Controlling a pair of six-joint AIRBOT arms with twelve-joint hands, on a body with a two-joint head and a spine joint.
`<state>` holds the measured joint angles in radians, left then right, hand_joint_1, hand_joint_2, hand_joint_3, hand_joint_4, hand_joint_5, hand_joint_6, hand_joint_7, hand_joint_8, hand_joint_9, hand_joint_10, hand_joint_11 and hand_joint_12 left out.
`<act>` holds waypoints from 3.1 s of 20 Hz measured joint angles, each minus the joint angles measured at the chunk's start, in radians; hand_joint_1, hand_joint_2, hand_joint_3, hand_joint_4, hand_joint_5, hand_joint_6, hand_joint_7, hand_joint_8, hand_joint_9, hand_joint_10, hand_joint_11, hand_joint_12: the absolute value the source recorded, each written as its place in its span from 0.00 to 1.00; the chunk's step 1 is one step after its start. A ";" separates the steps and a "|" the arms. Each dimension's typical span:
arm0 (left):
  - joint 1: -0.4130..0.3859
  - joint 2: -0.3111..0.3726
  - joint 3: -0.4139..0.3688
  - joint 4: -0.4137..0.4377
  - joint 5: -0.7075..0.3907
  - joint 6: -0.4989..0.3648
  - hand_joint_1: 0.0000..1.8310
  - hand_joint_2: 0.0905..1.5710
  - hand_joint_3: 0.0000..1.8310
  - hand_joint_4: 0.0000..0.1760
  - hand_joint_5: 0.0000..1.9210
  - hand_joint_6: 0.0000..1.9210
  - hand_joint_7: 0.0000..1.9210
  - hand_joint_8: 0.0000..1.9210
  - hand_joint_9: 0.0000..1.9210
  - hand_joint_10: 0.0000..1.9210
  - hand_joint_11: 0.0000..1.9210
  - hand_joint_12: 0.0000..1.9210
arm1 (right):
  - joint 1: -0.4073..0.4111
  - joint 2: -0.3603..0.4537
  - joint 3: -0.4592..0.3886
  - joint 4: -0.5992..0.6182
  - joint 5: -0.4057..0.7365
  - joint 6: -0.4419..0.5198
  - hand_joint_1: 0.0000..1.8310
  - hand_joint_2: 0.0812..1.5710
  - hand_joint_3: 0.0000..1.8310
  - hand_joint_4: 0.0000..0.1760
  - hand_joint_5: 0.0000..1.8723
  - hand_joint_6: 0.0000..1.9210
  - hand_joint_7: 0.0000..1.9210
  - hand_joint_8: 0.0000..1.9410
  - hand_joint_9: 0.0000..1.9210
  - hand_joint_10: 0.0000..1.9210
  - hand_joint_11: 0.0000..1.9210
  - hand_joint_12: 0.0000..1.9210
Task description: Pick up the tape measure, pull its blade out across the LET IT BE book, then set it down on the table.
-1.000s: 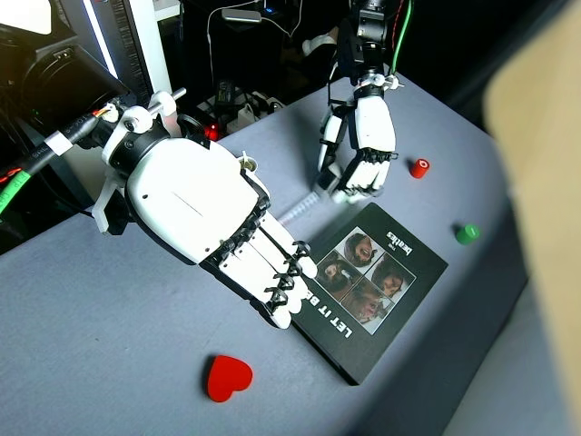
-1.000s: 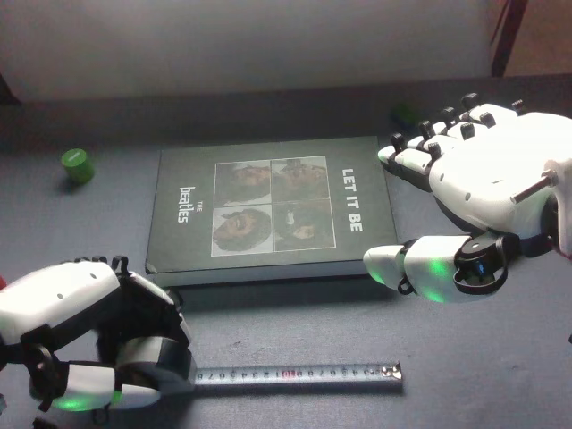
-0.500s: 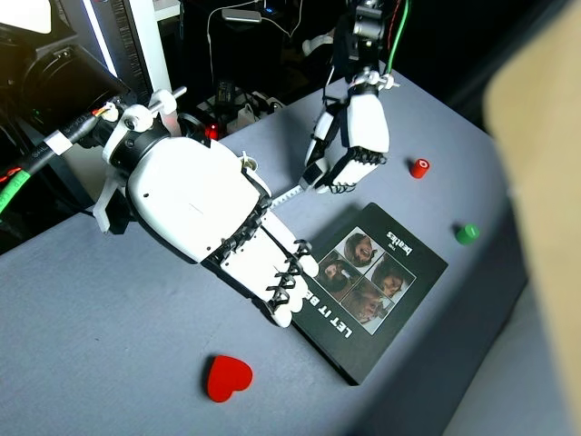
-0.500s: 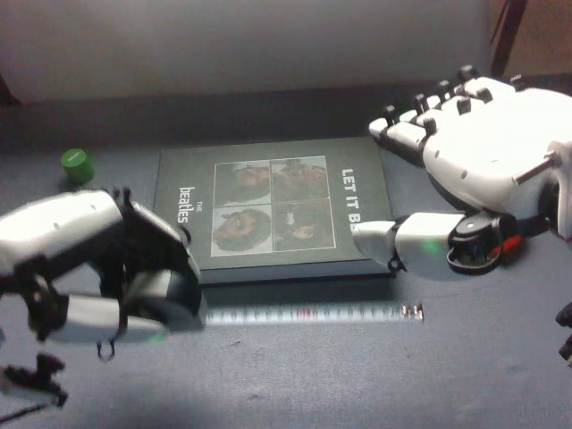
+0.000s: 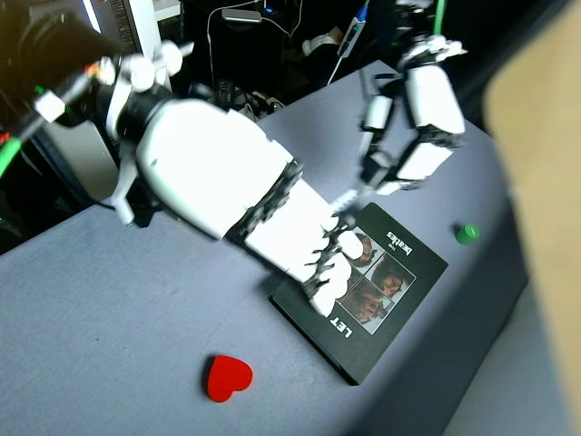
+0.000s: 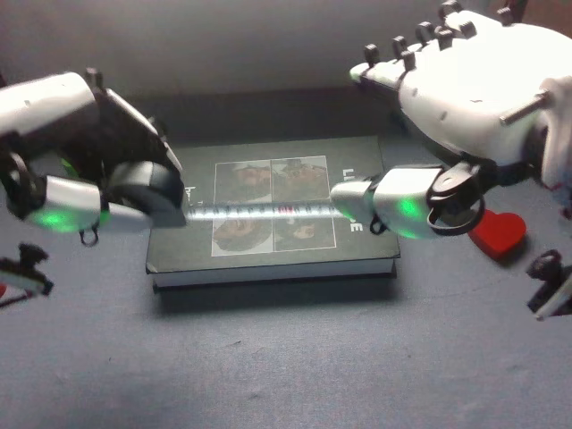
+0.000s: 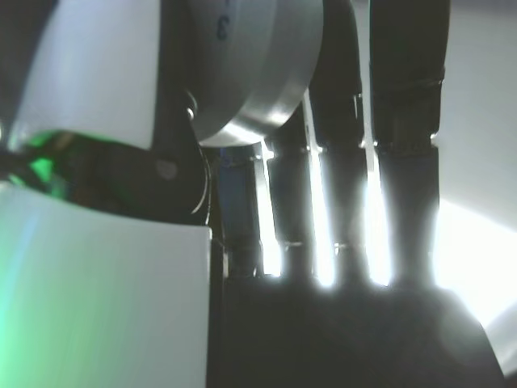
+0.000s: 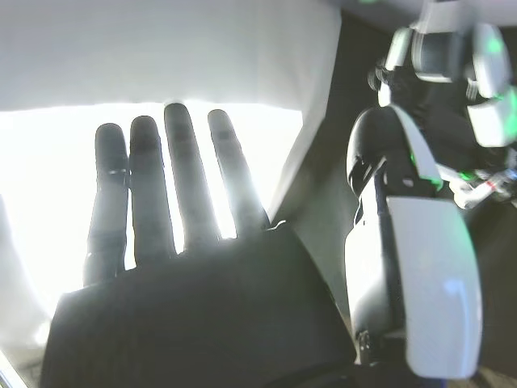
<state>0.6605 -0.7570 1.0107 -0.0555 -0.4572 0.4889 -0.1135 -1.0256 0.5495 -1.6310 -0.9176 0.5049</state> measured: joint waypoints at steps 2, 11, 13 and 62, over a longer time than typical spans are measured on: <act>-0.051 -0.009 0.035 0.051 0.047 -0.050 0.77 0.62 0.00 0.00 0.63 0.16 0.65 0.26 0.66 0.44 0.68 0.32 | 0.015 -0.045 0.026 0.025 -0.013 -0.015 0.35 0.64 0.00 0.00 0.22 0.00 0.26 0.00 0.23 0.01 0.03 0.45; -0.070 -0.006 0.076 0.222 0.087 -0.229 0.76 0.64 0.00 0.00 0.55 0.30 0.60 0.35 0.59 0.51 0.66 0.31 | 0.078 -0.333 0.287 0.097 -0.085 -0.024 0.49 0.68 0.00 0.00 0.38 0.01 0.40 0.01 0.37 0.02 0.17 0.48; -0.069 -0.005 0.081 0.233 0.091 -0.243 0.76 0.64 0.00 0.00 0.55 0.30 0.60 0.34 0.58 0.53 0.64 0.33 | 0.085 -0.354 0.306 0.124 -0.085 -0.029 0.49 0.68 0.00 0.00 0.38 0.01 0.40 0.01 0.37 0.02 0.17 0.49; -0.069 -0.007 0.097 0.235 0.076 -0.259 0.76 0.65 0.00 0.00 0.56 0.29 0.58 0.38 0.59 0.52 0.67 0.30 | -0.010 -0.391 0.375 0.127 -0.028 -0.061 0.50 0.69 0.00 0.00 0.38 0.00 0.39 0.00 0.36 0.00 0.15 0.48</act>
<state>0.5911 -0.7639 1.1076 0.1799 -0.3813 0.2298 -0.1238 -1.4170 0.9249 -1.5043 -0.9459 0.4442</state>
